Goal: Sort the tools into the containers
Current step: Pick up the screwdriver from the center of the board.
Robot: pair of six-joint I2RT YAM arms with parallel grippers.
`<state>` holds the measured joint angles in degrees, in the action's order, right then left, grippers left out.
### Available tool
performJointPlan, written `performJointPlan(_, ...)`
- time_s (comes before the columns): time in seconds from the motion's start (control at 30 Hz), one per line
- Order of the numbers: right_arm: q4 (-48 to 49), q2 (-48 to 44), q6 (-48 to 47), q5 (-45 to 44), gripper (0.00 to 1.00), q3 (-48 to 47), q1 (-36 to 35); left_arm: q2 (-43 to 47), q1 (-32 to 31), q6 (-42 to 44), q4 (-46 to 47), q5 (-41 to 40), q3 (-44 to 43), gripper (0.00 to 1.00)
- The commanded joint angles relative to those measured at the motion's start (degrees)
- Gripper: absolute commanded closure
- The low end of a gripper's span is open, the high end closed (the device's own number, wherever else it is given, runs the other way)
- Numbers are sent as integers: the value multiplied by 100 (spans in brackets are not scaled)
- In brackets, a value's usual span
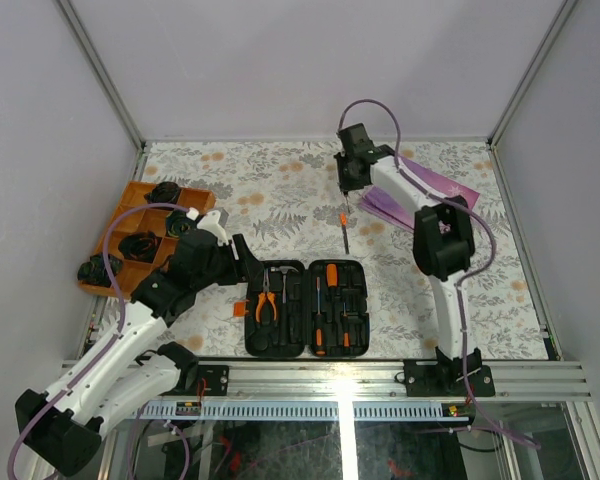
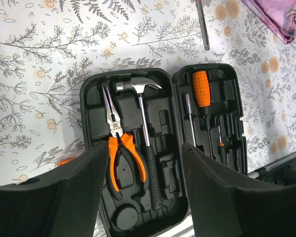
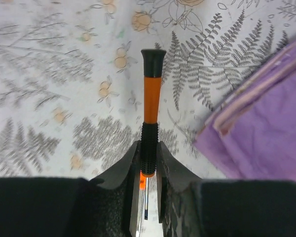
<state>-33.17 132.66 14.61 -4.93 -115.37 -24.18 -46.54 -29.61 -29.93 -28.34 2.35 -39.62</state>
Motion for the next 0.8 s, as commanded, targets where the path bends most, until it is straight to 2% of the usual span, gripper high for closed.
performJointPlan(0.0,1118,-1558,-137,576,100,1109,39,104,-50,-2,-19,-16,-196,40)
performJointPlan(0.27,2219,-3503,606,1142,100,3173,36,126,-146,-13,2,-44,-166,40)
performJointPlan(0.43,2759,-4631,1102,1169,100,4409,-81,51,-198,29,-5,35,-187,40)
performJointPlan(0.6,2281,-5678,1154,307,100,5108,-994,122,-232,99,174,138,-107,39)
performJointPlan(0.77,1866,-6652,1902,-439,100,5777,-1909,182,-330,138,172,88,-108,39)
